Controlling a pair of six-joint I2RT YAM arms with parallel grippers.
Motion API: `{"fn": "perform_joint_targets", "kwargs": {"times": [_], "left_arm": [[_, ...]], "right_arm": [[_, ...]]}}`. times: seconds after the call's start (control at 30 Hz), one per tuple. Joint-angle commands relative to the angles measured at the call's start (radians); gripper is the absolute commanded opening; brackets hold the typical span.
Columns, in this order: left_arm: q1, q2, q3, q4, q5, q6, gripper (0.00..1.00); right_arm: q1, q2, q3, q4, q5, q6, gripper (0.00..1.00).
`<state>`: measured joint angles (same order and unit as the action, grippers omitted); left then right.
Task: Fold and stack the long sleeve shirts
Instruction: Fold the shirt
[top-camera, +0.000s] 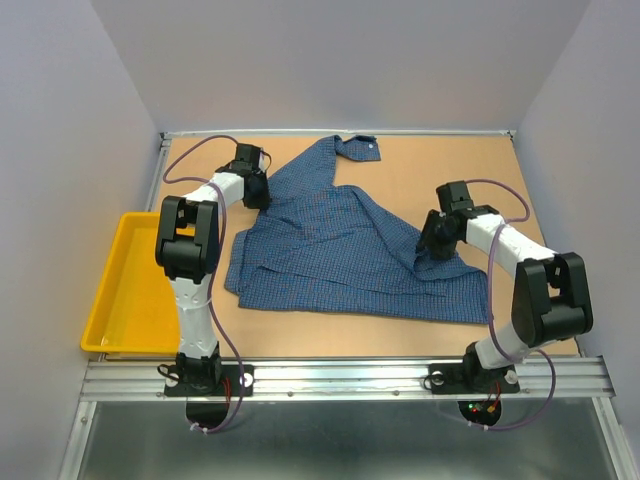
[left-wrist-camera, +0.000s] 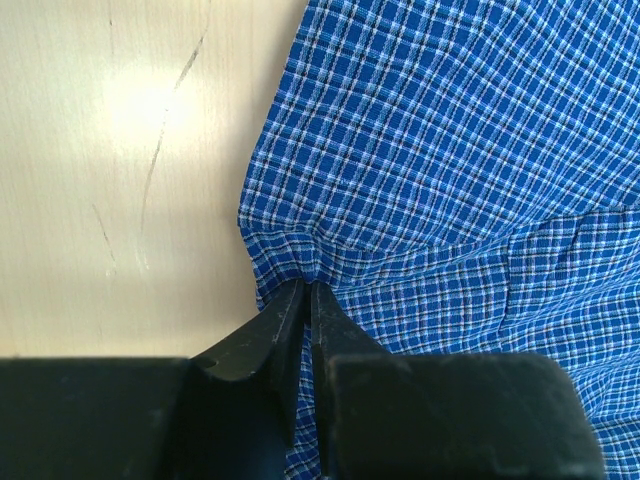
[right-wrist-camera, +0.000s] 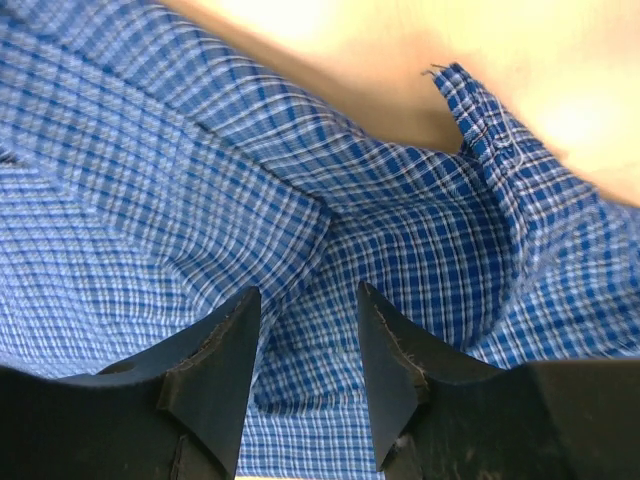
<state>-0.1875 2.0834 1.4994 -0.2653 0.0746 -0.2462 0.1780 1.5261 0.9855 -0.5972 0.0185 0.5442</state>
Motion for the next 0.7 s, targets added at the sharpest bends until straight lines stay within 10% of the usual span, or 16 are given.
{"fn": "perform_joint_targets", "kwargs": {"times": [0.0,0.43,0.67], "left_arm": [[0.008,-0.068,-0.007,-0.003,-0.004,-0.002,0.18],[0.006,-0.063,-0.005,-0.005,-0.006,-0.001,0.18],[0.006,-0.065,-0.005,-0.006,-0.010,-0.001,0.18]], "right_arm": [[-0.015,0.020,-0.048,0.114,-0.045,0.079,0.49],[-0.026,0.052,-0.087,0.226,-0.129,0.094,0.45],[-0.025,0.052,-0.070,0.231,-0.111,0.060,0.10]]}}
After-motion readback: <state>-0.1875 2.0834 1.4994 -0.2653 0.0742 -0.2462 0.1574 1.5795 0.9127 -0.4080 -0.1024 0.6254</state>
